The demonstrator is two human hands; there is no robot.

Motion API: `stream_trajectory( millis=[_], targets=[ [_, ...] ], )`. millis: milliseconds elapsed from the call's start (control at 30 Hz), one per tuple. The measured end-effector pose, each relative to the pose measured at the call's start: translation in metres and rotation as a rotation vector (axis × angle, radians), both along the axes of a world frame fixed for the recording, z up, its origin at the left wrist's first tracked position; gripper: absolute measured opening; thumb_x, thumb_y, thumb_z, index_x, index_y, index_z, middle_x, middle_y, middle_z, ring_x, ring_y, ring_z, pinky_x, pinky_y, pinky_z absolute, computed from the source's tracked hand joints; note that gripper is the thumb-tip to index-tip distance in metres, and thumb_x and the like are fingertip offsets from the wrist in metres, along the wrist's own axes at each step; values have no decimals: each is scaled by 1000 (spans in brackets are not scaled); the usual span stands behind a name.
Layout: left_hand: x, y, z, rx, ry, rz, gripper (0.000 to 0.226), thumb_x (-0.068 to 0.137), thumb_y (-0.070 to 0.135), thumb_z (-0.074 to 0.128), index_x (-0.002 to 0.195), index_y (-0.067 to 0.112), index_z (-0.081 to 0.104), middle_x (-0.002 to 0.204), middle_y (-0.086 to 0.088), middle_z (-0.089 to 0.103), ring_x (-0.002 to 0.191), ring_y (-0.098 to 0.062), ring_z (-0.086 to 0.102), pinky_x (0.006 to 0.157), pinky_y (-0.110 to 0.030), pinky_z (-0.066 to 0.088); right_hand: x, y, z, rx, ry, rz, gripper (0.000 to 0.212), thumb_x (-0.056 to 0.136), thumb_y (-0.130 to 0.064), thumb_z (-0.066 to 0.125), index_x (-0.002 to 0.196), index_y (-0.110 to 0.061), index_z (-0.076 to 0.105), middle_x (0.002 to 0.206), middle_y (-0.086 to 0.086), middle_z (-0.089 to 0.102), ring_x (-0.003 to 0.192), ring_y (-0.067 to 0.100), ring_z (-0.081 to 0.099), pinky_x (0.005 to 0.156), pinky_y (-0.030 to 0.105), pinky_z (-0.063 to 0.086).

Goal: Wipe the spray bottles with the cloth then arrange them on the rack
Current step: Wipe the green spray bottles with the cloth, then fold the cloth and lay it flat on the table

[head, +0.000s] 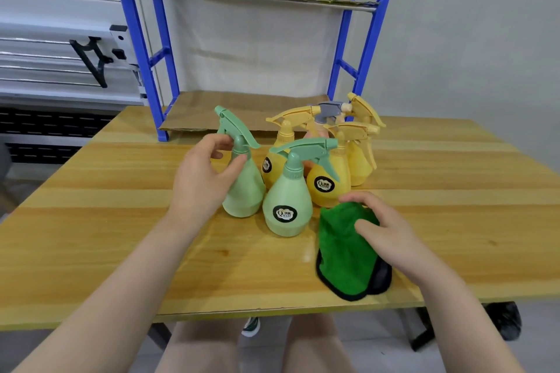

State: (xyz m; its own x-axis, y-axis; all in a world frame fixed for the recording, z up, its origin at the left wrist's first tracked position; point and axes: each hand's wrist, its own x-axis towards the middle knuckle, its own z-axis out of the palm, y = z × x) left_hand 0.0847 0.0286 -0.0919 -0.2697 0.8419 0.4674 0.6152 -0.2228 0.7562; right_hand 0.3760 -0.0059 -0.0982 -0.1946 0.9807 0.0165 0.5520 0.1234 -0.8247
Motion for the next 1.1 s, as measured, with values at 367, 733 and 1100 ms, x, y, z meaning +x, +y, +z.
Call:
stream_trajectory(
  millis=[367,733,1100],
  targets=[
    [68,-81,-12,54,90,-534,12,88,32,56,99,35,59,89,14,62,86,-7,59,74,-18,46,17,0,2,200,-213,-46,50,81,-4,69,121,-32,59,113,-7,61,104,11,55,87,24,39],
    [174,-32,-10,-1,529,-604,46,94,30,56,138,24,46,135,5,55,126,-13,46,109,-34,36,66,-6,17,306,-232,-87,23,79,-9,72,97,-25,69,95,-11,68,91,4,59,75,10,40],
    [201,-3,-2,-69,389,-625,18,95,23,57,113,27,57,114,9,61,101,-10,57,88,-30,45,143,-4,14,-84,-43,46,29,83,-31,66,109,-20,70,112,-2,68,106,10,61,93,29,46]
  ],
)
